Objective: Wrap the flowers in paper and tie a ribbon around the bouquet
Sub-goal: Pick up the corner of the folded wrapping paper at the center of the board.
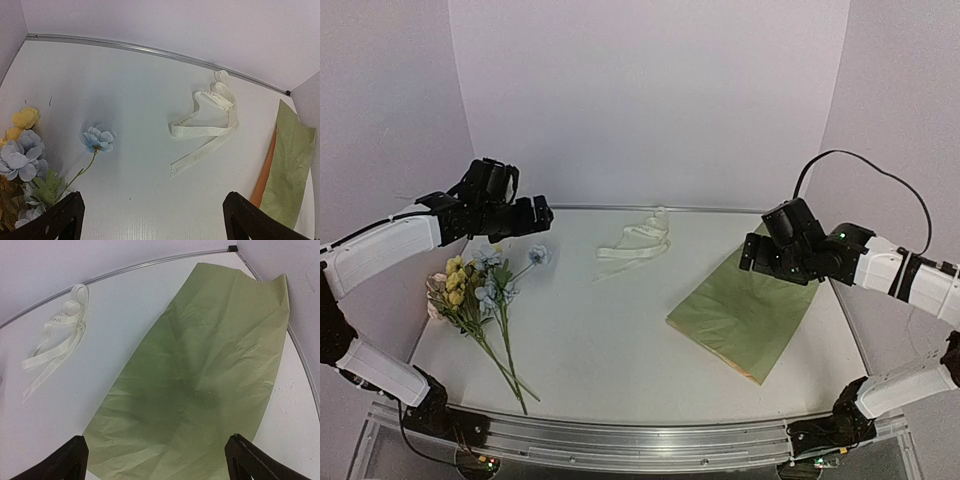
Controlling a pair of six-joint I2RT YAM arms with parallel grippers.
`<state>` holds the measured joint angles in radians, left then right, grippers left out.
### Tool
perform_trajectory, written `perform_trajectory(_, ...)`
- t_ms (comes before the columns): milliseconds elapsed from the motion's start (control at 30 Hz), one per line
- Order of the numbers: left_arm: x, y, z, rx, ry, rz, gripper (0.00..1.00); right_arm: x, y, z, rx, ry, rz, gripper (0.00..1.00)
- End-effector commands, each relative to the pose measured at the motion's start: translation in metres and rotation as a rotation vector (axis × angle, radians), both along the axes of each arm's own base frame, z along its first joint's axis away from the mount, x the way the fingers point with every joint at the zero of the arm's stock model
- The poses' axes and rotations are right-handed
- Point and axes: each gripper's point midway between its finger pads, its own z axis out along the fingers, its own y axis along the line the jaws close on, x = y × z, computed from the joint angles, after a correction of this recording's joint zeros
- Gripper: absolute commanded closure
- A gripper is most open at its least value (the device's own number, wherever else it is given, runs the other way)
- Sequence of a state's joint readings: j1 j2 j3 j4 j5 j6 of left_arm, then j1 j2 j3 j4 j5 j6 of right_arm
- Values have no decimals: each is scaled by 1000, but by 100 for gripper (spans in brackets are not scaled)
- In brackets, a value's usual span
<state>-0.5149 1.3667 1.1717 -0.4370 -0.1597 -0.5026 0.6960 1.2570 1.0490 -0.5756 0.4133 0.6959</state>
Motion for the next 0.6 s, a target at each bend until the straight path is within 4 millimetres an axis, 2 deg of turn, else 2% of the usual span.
perform_trajectory(0,6,-7,25,-76,-54,-27,0,4,0,12,46,-9,-28,2)
perform_trajectory(200,15,-32,5,-165,11,-107,0,1,-31,-19,99,78,-141,2)
perform_trajectory(400,26,-61,-21,-252,86,-178,0,-20,-70,-68,133,179,-292,2)
perform_trajectory(567,33,-82,-46,-316,162,-220,0,-33,-94,-91,142,208,-390,2)
